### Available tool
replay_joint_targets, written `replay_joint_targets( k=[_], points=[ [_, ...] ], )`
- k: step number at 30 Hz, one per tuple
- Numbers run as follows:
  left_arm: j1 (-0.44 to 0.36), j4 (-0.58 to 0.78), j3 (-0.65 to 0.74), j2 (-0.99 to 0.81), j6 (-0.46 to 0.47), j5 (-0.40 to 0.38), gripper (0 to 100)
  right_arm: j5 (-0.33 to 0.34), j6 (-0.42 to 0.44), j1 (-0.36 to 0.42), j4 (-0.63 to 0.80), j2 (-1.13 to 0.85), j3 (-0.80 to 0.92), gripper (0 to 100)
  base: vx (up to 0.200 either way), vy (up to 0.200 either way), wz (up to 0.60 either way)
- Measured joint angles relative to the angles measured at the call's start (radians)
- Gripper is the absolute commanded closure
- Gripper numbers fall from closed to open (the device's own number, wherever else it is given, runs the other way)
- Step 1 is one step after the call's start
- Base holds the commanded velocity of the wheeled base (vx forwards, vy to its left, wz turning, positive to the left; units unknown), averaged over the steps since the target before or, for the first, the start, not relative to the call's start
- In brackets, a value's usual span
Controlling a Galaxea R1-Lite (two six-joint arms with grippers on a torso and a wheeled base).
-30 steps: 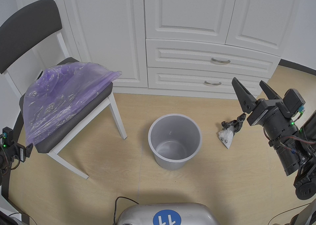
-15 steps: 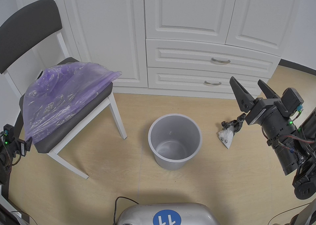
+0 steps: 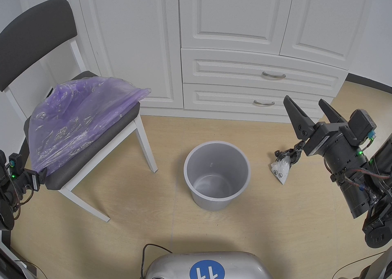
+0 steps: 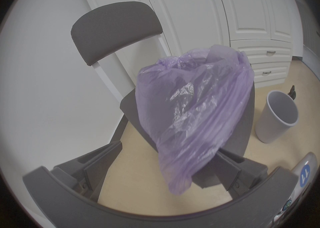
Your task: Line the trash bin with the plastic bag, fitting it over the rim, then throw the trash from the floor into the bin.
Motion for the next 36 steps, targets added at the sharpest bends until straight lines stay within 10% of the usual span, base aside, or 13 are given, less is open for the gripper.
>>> replay_joint_targets(
  k=[13, 36],
  points=[
    [-0.019, -0.413, -0.025, 0.191, -0.029, 0.138, 0, 0.0, 0.0, 0.004, 0.0, 0.0, 0.0, 0, 0.0, 0.0, 0.0],
    [0.026, -0.402, -0.133, 0.147, -0.096, 0.17, 0, 0.001, 0.0, 0.005, 0.0, -0.004, 0.001, 0, 0.0, 0.0, 0.0]
  ],
)
